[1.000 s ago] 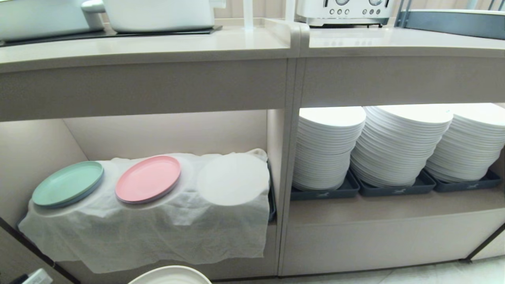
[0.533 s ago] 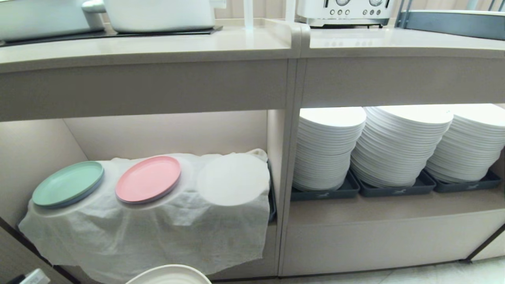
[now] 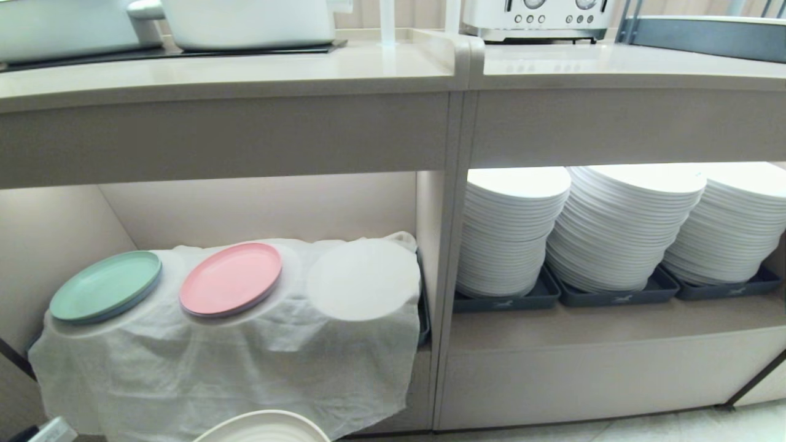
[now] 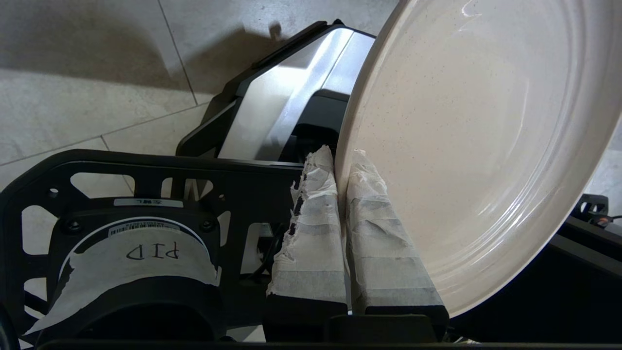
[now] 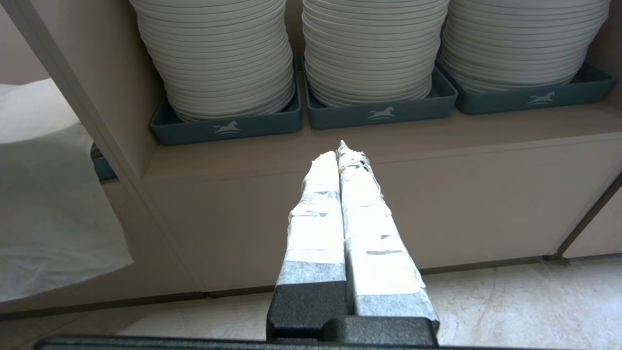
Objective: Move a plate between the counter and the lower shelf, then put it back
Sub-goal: Put the plate in the cupboard
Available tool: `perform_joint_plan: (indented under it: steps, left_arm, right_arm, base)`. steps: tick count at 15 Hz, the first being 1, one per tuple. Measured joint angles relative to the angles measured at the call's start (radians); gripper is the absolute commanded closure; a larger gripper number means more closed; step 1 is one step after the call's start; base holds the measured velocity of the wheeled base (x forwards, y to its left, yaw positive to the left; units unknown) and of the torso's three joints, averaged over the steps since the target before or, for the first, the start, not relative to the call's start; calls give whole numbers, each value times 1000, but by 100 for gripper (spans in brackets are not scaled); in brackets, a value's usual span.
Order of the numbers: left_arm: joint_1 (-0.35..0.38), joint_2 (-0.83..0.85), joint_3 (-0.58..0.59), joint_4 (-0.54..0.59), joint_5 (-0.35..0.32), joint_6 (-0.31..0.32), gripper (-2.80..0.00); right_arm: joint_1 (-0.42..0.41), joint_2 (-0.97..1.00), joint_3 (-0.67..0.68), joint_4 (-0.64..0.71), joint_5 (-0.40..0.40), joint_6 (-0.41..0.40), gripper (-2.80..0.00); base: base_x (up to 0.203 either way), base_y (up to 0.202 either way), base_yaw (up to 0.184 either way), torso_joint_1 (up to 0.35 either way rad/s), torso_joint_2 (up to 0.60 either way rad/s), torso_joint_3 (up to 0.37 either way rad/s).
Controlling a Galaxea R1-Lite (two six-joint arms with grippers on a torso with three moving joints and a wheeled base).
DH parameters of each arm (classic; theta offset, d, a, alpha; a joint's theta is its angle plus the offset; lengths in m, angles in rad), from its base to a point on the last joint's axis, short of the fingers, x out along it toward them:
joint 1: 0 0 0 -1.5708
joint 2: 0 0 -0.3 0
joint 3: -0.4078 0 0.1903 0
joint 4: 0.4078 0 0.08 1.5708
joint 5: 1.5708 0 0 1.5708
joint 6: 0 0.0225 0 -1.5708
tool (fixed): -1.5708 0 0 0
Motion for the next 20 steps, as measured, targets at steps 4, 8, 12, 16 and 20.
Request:
perform_joint_plan:
  steps: [4, 8, 12, 16, 20]
  left_arm:
    - [0, 1, 0, -1, -1, -2, 0]
    - [2, 19, 1, -18, -14, -4, 0]
    - [6, 85, -6, -98, -18, -5, 0]
    - [7, 190, -7, -204, -18, -18, 0]
    - [6, 324, -17, -364, -15, -75, 0]
  right_arm:
    - [0, 0, 0, 0, 0, 0, 0]
    - [0, 0, 0, 0, 0, 0, 0]
    - [0, 0, 0, 0, 0, 0, 0]
    - [0, 0, 0, 0, 0, 0, 0]
    - [0, 0, 0, 0, 0, 0, 0]
  base:
    - [0, 0, 0, 0, 0, 0]
    - [0, 0, 0, 0, 0, 0]
    - [0, 0, 0, 0, 0, 0]
    - [0, 0, 0, 0, 0, 0]
    - [0, 0, 0, 0, 0, 0]
